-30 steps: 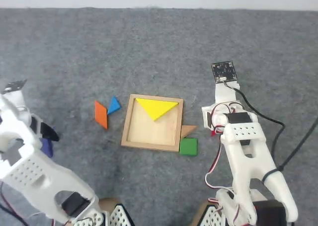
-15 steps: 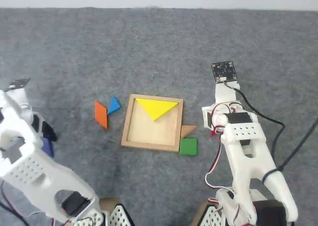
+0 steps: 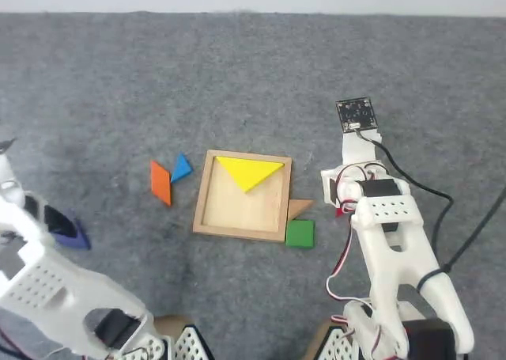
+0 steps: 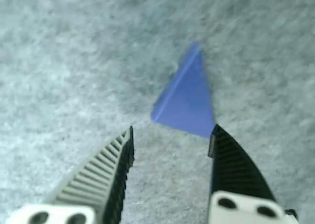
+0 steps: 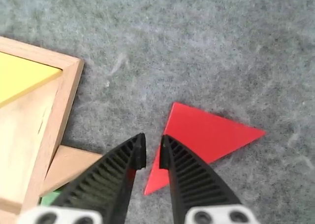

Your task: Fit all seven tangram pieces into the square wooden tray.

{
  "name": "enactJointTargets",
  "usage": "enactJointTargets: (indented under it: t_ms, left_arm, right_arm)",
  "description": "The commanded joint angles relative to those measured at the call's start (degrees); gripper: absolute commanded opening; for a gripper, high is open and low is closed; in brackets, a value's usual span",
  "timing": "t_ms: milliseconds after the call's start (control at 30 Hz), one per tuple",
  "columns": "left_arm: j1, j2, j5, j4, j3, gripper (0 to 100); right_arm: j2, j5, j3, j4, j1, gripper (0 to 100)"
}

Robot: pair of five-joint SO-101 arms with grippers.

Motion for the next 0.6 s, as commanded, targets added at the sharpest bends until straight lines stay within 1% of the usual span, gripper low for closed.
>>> enactJointTargets:
  t_ms: [0,133,233,333,433,567]
  left_arm:
    - [-2.37,0.09,1.93,-1.93,-2.51,24]
    - [-1.93,4.75,6.51,-5.45,-2.51,24]
    - [0.00,9.23,9.49,-7.03,-2.51,24]
    - [1.23,12.66,11.87,-9.23,-2.51,19]
    - [3.08,14.24,12.13,-9.14,-2.33,15]
    - [5.10,14.42,11.87,-9.05,-0.66,14]
  right_arm:
    - [-3.21,0.79,-0.44,0.48,0.13,6.1]
    - [-3.21,0.79,-0.44,0.48,0.04,6.1]
    - [-3.21,0.79,-0.44,0.48,0.04,6.1]
    - [-3.21,0.79,-0.44,0.48,0.13,6.1]
    - [-3.21,0.79,-0.44,0.48,0.13,6.1]
    - [-3.21,0.79,-0.44,0.48,0.13,6.1]
